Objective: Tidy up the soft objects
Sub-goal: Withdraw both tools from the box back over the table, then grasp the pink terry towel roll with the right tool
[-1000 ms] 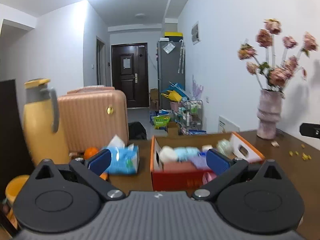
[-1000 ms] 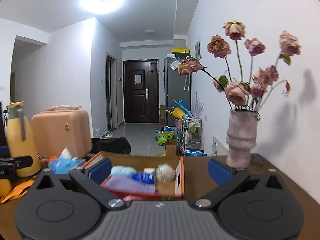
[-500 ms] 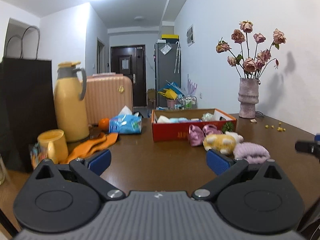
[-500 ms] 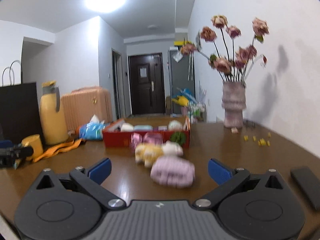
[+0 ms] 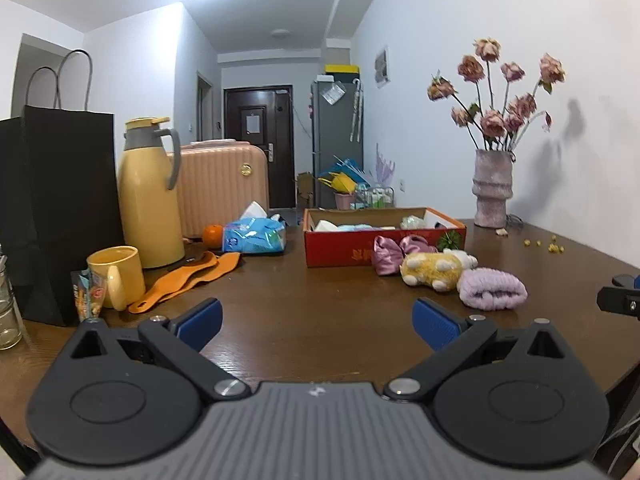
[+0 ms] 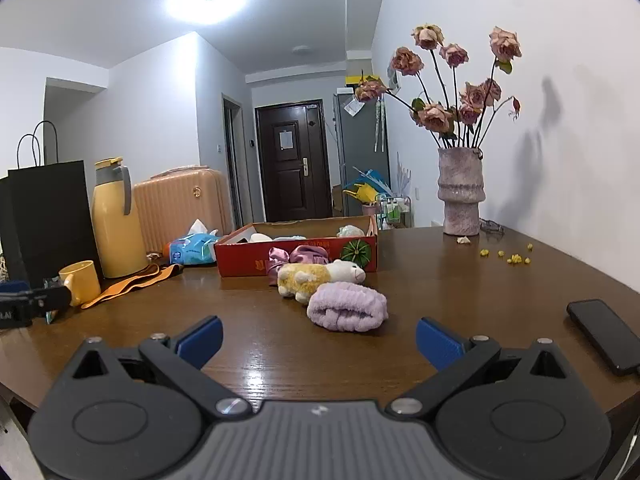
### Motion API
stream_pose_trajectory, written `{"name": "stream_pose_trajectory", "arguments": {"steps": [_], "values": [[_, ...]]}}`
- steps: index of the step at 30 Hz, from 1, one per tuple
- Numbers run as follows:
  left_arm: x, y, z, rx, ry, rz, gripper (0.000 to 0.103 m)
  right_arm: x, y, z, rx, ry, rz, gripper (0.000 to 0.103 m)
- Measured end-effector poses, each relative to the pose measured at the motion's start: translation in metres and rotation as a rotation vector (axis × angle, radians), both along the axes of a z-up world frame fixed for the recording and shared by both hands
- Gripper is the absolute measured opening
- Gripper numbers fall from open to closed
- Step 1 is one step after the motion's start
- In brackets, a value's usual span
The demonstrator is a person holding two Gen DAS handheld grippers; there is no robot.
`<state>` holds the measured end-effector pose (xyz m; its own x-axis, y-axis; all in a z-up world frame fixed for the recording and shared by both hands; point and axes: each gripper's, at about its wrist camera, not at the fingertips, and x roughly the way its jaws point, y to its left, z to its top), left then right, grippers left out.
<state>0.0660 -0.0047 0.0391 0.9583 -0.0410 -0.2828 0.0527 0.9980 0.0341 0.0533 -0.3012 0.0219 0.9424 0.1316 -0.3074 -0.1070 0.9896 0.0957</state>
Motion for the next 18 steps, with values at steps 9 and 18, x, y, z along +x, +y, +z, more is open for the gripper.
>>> {"name": "stream_pose_trajectory", "arguments": {"steps": [9,18], "values": [[0.043,-0.029,-0.015,0.01,0.079,-0.08,0.103,0.028,-0.008,-0.013,0.013,0.037,-0.03,0.103],[0.118,-0.086,-0.019,0.029,0.152,-0.222,0.103,0.099,-0.028,-0.018,0.005,0.143,-0.046,0.094]]}}
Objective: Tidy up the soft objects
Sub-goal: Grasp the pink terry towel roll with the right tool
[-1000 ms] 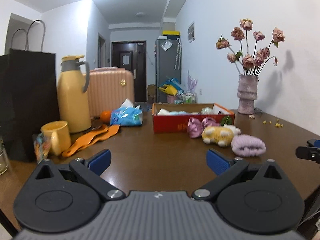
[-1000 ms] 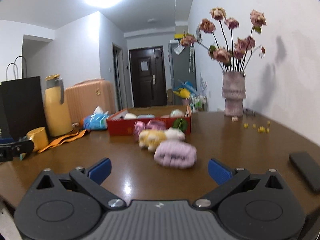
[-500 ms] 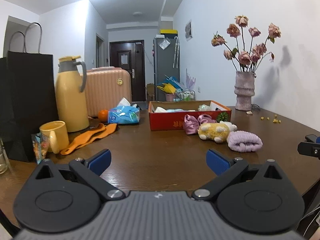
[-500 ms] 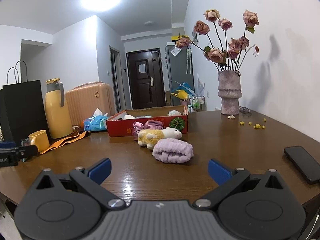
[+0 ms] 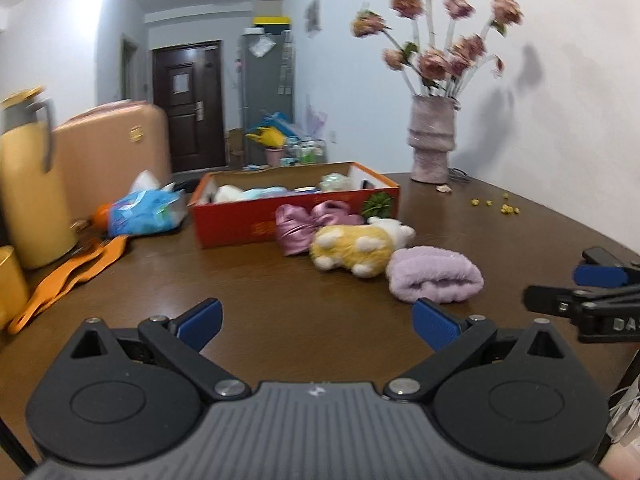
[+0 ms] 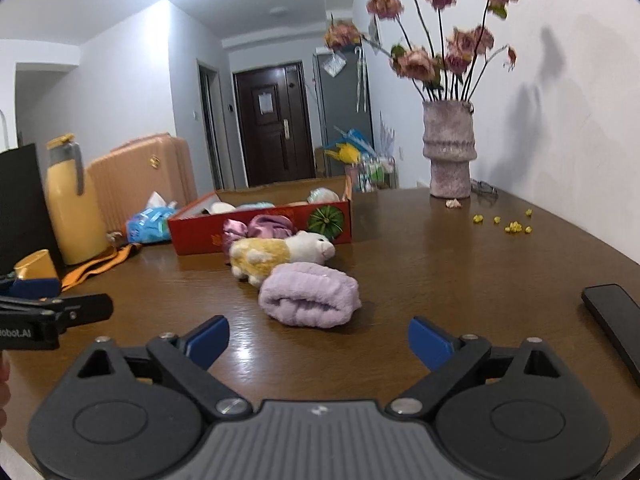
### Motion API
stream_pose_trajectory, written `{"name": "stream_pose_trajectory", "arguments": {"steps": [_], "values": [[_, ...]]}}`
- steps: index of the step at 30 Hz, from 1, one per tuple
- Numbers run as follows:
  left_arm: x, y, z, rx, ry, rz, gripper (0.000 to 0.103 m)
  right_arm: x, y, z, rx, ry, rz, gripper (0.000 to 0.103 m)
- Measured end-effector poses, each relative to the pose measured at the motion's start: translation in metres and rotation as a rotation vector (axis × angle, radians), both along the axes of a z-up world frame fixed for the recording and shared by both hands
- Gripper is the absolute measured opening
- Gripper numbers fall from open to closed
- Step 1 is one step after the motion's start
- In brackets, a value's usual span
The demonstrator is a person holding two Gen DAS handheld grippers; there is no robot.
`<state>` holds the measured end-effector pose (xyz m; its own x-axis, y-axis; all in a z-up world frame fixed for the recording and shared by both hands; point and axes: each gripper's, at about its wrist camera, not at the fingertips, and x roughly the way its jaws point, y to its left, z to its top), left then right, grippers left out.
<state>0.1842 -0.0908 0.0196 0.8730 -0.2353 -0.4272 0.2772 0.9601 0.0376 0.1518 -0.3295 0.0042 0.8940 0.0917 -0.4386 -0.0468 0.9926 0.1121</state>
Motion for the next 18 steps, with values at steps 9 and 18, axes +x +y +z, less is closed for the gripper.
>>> {"name": "stream_pose_trajectory", "arguments": {"steps": [9,18], "values": [[0.077,-0.06,-0.027,0.11,0.046,-0.181,0.103,0.091,-0.023,-0.022,0.03,0.137,0.009,0.074],[0.116,-0.068,-0.046,0.108,0.111,-0.222,0.093,0.135,-0.022,-0.046,0.072,0.19,0.076,0.006]]}}
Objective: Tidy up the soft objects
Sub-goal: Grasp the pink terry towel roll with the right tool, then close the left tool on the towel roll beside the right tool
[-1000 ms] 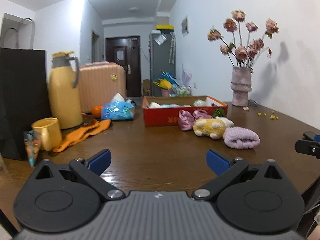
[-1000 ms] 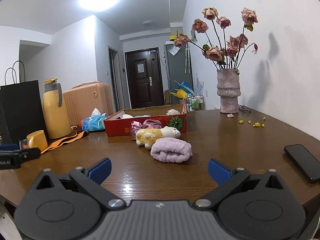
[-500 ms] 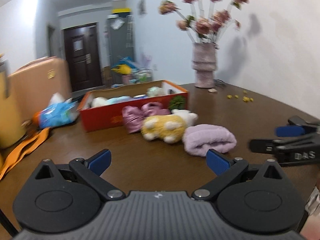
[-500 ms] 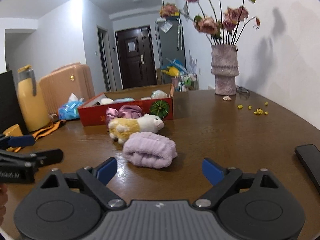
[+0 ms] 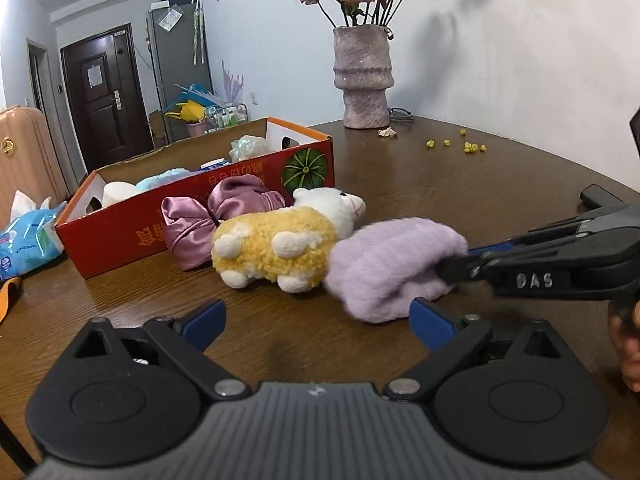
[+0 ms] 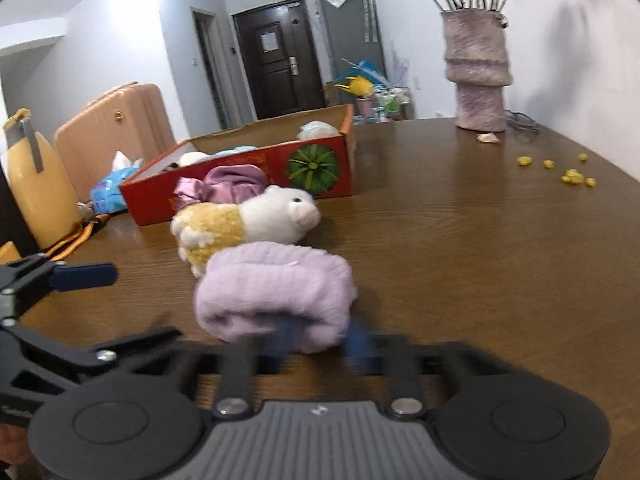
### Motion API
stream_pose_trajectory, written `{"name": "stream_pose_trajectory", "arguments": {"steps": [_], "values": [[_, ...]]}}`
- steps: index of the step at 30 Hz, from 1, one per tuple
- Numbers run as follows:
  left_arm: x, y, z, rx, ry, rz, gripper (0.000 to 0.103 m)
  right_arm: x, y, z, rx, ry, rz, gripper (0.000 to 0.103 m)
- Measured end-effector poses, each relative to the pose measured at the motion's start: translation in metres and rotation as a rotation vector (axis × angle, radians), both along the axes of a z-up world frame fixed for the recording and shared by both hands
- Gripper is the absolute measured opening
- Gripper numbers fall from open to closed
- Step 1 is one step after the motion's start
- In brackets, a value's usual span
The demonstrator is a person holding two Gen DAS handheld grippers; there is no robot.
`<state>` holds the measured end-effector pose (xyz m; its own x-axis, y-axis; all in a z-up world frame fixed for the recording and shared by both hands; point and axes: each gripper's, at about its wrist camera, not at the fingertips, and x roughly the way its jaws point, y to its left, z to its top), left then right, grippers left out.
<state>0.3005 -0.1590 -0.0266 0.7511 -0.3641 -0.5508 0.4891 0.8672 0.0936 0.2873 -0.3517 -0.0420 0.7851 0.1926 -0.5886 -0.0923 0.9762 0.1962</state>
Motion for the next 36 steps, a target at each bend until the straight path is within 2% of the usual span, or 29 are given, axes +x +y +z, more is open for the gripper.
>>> {"name": "stream_pose_trajectory", "arguments": {"steps": [1,5,6,10,15,21,22,23,25,27,29,31,34,35,36], "values": [[0.001,0.001,0.001,-0.015,0.004,-0.005,0.087,0.001,0.001,0.002,0.001,-0.007,0.007,0.005],[-0.005,0.011,0.006,-0.094,0.014,-0.026,0.079,0.001,0.008,0.015,0.03,0.006,0.109,0.005],[-0.008,0.013,0.005,-0.104,0.017,-0.026,0.073,0.0,0.011,0.017,0.042,0.011,0.131,0.005],[-0.014,0.021,0.001,-0.088,0.039,0.052,0.054,-0.004,0.016,0.02,0.098,0.052,0.187,0.005],[-0.009,0.03,-0.006,-0.091,0.066,0.073,0.054,-0.017,0.024,0.015,0.117,0.076,0.221,0.005],[0.001,0.02,-0.003,-0.14,0.05,-0.017,0.054,-0.027,0.008,0.016,0.123,0.082,0.152,0.006],[0.003,0.017,-0.003,-0.151,0.059,-0.026,0.05,-0.028,0.004,0.016,0.117,0.077,0.133,0.012],[0.006,0.014,-0.003,-0.16,0.072,-0.034,0.045,-0.029,0.001,0.017,0.104,0.069,0.106,0.015],[0.01,0.009,-0.004,-0.176,0.097,-0.06,0.021,-0.029,0.003,0.017,0.019,0.064,0.047,0.027],[0.012,0.005,-0.006,-0.187,0.114,-0.072,0.015,-0.029,0.007,0.015,-0.046,0.036,0.014,0.041],[0.012,0.003,-0.007,-0.192,0.109,-0.078,0.01,-0.026,0.009,0.011,-0.067,0.025,0.006,0.04],[0.013,0.001,-0.006,-0.19,0.109,-0.077,0.005,-0.021,0.011,0.009,-0.084,0.008,-0.003,0.044],[0.013,0.001,-0.006,-0.188,0.112,-0.079,0.003,-0.013,0.013,0.007,-0.087,-0.018,-0.002,0.04],[0.012,0.001,-0.005,-0.185,0.111,-0.079,0.003,-0.009,0.014,0.007,-0.085,-0.016,-0.005,0.033],[0.011,0.0,-0.005,-0.174,0.104,-0.077,0.003,-0.005,0.015,0.006,-0.079,-0.022,-0.003,0.011]]}}
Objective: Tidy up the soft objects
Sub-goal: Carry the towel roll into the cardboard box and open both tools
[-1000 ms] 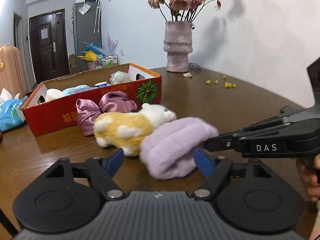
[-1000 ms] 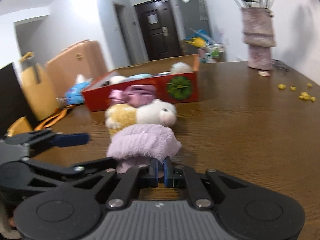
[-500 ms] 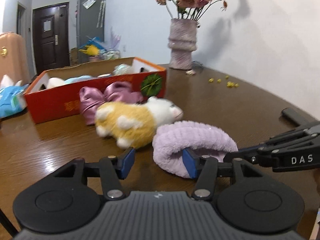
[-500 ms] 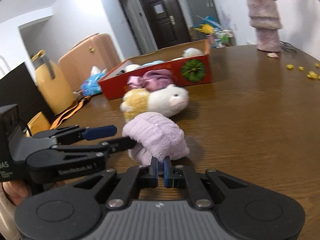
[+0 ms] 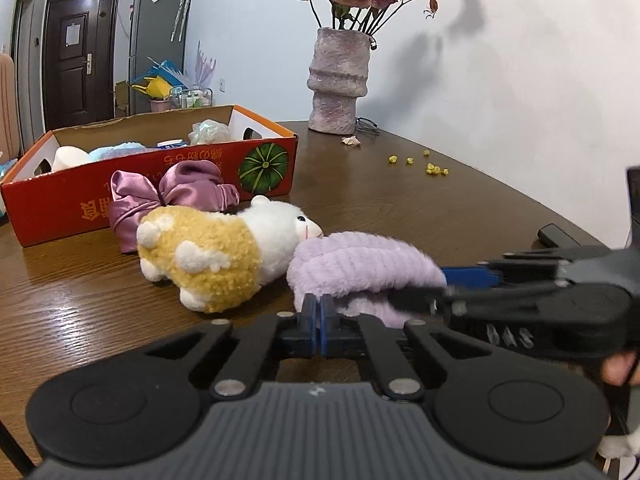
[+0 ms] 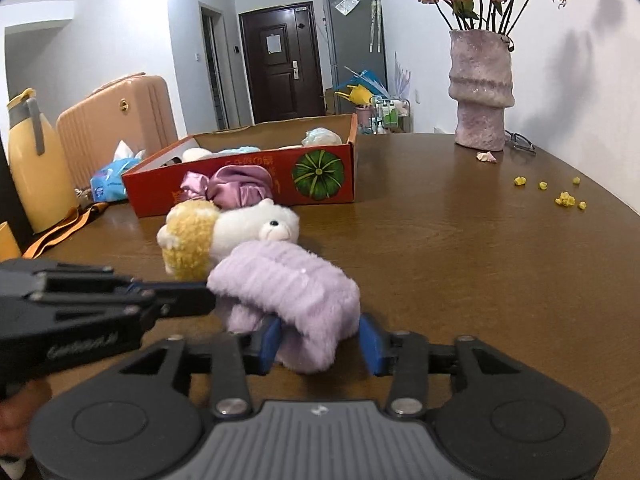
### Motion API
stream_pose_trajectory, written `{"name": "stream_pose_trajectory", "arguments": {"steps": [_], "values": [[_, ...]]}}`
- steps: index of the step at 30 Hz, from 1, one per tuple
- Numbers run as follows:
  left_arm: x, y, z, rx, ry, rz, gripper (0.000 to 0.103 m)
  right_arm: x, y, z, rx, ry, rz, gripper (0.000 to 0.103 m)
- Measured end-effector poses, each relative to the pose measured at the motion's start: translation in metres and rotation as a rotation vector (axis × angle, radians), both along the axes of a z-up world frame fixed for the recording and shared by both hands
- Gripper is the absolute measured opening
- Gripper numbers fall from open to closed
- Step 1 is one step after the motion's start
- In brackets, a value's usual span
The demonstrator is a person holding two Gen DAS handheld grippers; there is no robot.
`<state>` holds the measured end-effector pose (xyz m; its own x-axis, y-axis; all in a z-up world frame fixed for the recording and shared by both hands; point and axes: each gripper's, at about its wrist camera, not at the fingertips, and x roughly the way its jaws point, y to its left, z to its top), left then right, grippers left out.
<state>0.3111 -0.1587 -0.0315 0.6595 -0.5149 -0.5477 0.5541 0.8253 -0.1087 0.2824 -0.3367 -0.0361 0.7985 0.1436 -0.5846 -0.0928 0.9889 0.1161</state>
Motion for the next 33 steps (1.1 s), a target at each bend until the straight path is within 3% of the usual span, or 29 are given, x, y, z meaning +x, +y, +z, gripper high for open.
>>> {"name": "stream_pose_trajectory", "arguments": {"steps": [2,5,6,7,9,12,15,17,19,22,25,27,30,33], "values": [[-0.007,0.001,0.003,0.019,-0.022,-0.015,0.004,0.002,-0.001,0.001,0.012,-0.012,-0.012,0.009],[-0.018,0.019,0.015,-0.039,-0.008,-0.019,0.014,-0.004,0.002,0.004,0.035,-0.021,0.068,0.008],[-0.022,0.029,0.019,-0.067,-0.002,-0.008,0.026,-0.008,0.004,0.005,0.034,-0.031,0.1,0.008],[-0.025,0.037,0.024,-0.081,0.002,0.018,0.049,-0.014,0.009,0.005,0.02,-0.039,0.146,0.009],[-0.03,0.054,0.03,-0.078,0.025,0.092,0.065,-0.027,0.02,0.006,0.003,-0.058,0.24,0.009],[-0.031,0.074,0.028,-0.128,0.158,0.176,0.065,-0.038,0.041,0.005,-0.003,-0.035,0.299,0.01],[-0.037,0.077,0.017,-0.106,0.208,0.241,0.067,-0.047,0.057,0.003,-0.033,-0.038,0.312,0.01],[-0.047,0.078,0.015,-0.126,0.168,0.244,0.068,-0.048,0.062,0.0,-0.03,-0.012,0.266,0.01],[-0.061,0.075,0.02,-0.131,0.099,0.187,0.079,-0.047,0.063,-0.001,-0.002,0.012,0.245,0.01],[-0.076,0.069,0.025,-0.069,0.0,0.136,0.084,-0.045,0.061,0.003,0.038,0.024,0.241,0.01],[-0.073,0.069,0.019,-0.044,0.034,0.16,0.081,-0.046,0.068,0.002,-0.013,0.023,0.251,0.01],[-0.072,0.07,0.014,-0.028,0.06,0.147,0.08,-0.046,0.065,0.001,0.008,0.034,0.242,0.01],[-0.074,0.068,0.003,0.043,0.058,0.162,0.079,-0.044,0.061,0.003,0.043,0.041,0.235,0.01],[-0.073,0.069,-0.002,0.06,0.024,0.192,0.073,-0.045,0.066,0.004,0.018,0.045,0.258,0.01]]}}
